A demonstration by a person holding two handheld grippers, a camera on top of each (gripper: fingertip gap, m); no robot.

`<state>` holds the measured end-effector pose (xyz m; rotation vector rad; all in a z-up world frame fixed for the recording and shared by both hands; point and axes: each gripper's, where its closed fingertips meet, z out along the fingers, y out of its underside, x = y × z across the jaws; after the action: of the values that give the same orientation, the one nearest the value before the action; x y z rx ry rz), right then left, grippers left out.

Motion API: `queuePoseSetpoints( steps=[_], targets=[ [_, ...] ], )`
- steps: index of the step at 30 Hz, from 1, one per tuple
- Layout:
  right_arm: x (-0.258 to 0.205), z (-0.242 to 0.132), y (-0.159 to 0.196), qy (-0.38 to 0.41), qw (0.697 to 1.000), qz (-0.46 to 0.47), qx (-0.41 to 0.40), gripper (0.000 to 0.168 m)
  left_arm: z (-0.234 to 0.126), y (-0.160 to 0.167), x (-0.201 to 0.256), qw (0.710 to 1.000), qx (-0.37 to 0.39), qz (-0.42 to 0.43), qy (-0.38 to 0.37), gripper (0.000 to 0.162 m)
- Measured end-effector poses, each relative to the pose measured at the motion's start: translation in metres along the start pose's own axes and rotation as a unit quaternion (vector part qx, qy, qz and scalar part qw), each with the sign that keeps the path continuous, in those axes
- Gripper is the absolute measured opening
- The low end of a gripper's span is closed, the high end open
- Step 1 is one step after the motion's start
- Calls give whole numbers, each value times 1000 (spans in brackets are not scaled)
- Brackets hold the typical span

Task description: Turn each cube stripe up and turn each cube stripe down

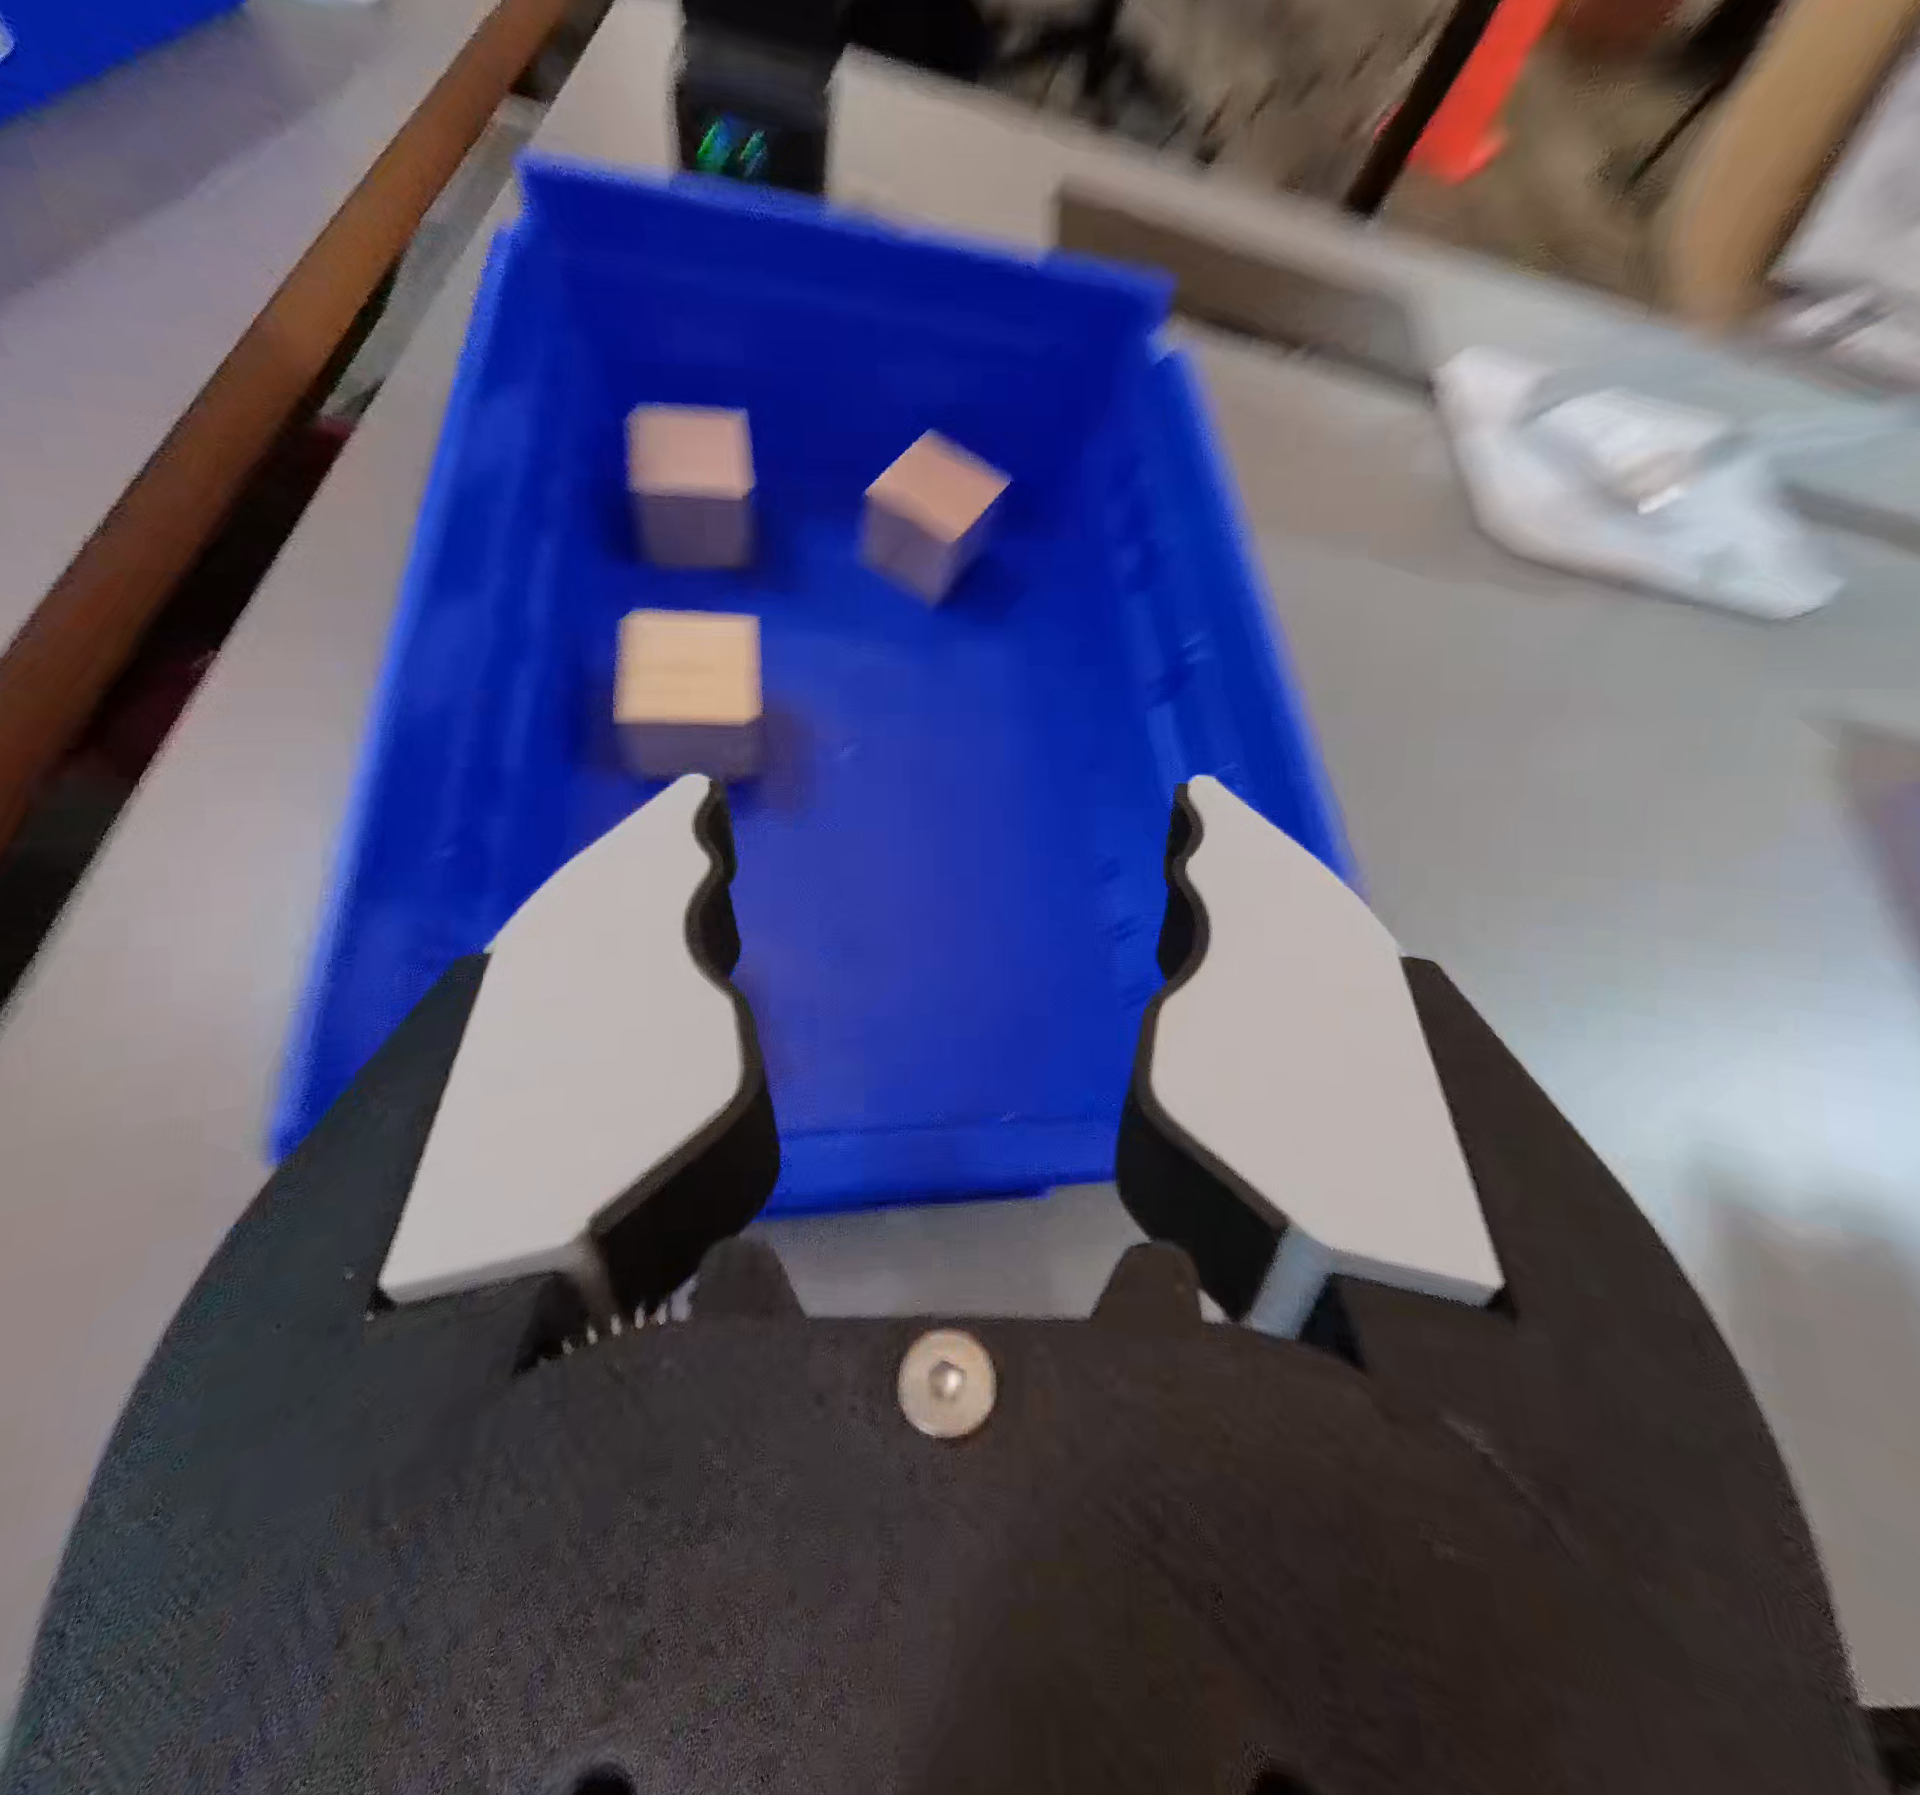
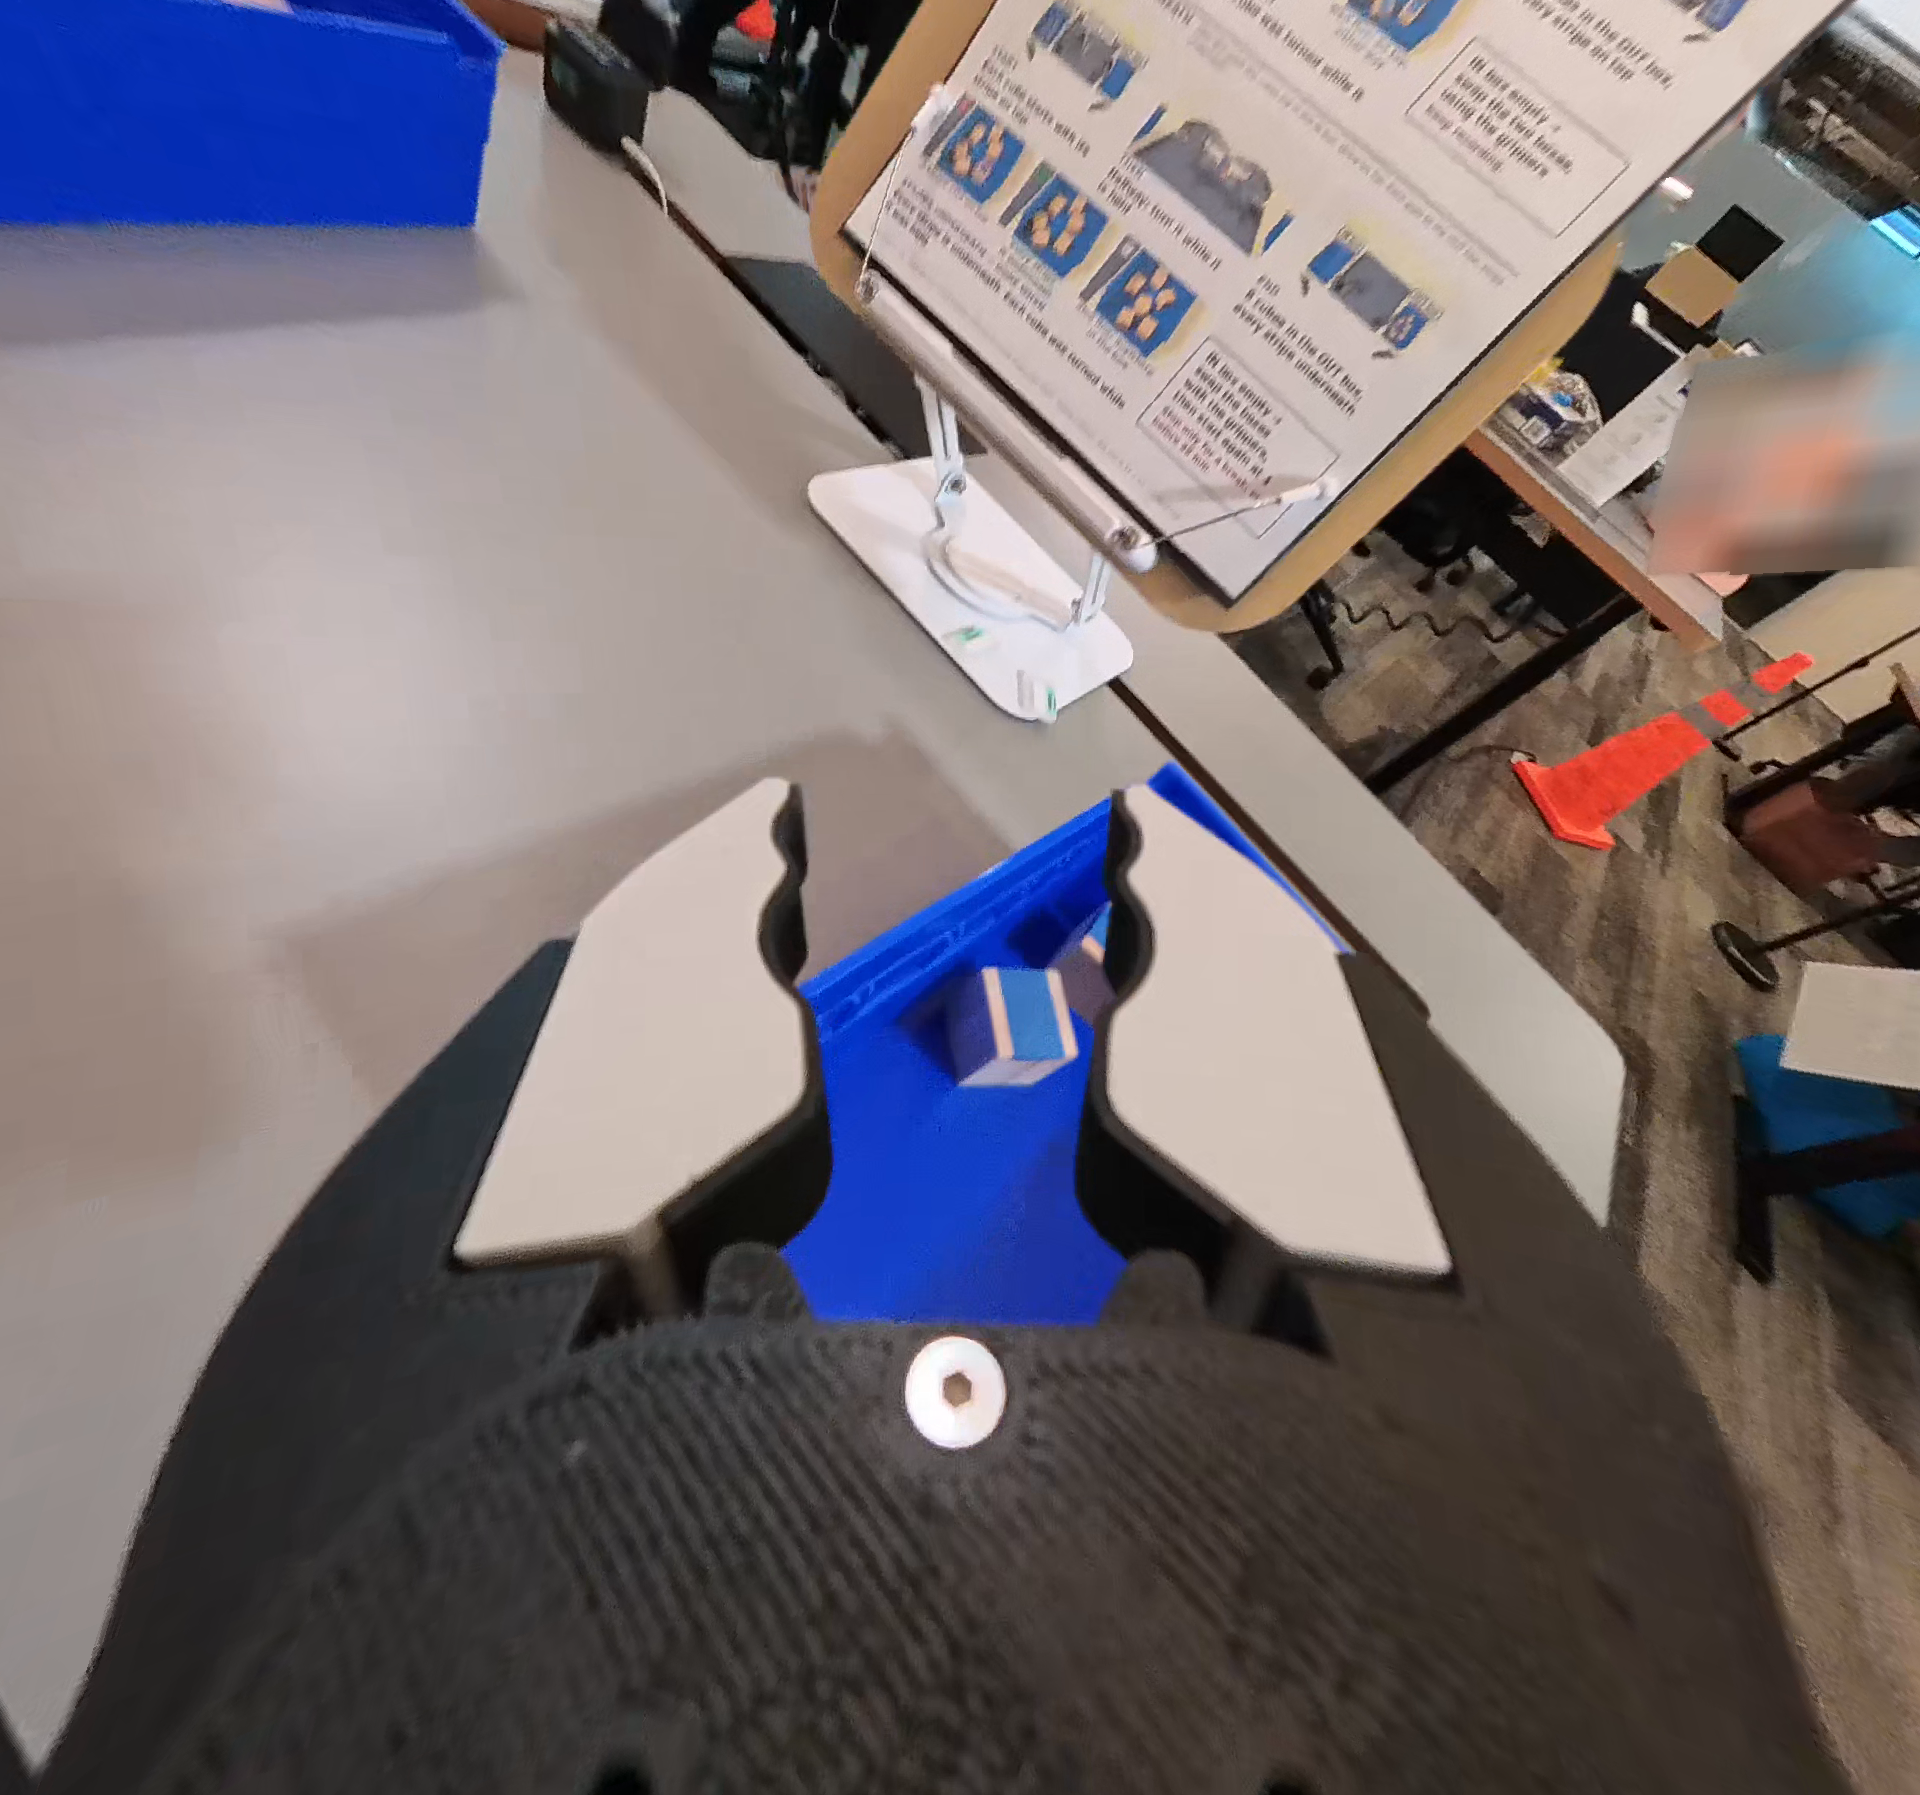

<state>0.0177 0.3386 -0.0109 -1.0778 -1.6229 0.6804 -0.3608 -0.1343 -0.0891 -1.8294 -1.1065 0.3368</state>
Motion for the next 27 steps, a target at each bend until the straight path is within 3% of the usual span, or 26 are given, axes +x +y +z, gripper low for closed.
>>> queuePoseSetpoints(
  steps=[2, 5, 12, 14, 17, 21, 25, 27],
  targets=[
    [-11, -5, 6, 2, 1000, -7, -17, 56, 11, 19, -22, 996, -80, 10, -41, 78],
    [-22, -12, 16, 5, 999, -21, -43, 56, 23, 50, -26, 980, -195, 19, -39, 74],
    [-33, -13, 9, -3, 999, -19, -31, 54, 31, 85, -50, 932, -316, 90, -151, 74],
    [-37, -10, 8, -11, 999, -18, -29, 53, 30, 89, -60, 922, -326, 97, -184, 76],
    [-42, -5, 15, -15, 998, -31, -44, 53, 34, 86, -59, 932, -307, 80, -176, 78],
    [-46, -3, 16, -17, 998, -42, -52, 53, 37, 85, -51, 942, -293, 77, -145, 83],
    [-48, -3, 15, -19, 997, -46, -52, 53, 38, 79, -33, 959, -271, 43, -70, 74],
    [-47, -3, 16, -17, 997, -48, -53, 53, 35, 76, -44, 958, -265, 45, -97, 75]
  ],
)
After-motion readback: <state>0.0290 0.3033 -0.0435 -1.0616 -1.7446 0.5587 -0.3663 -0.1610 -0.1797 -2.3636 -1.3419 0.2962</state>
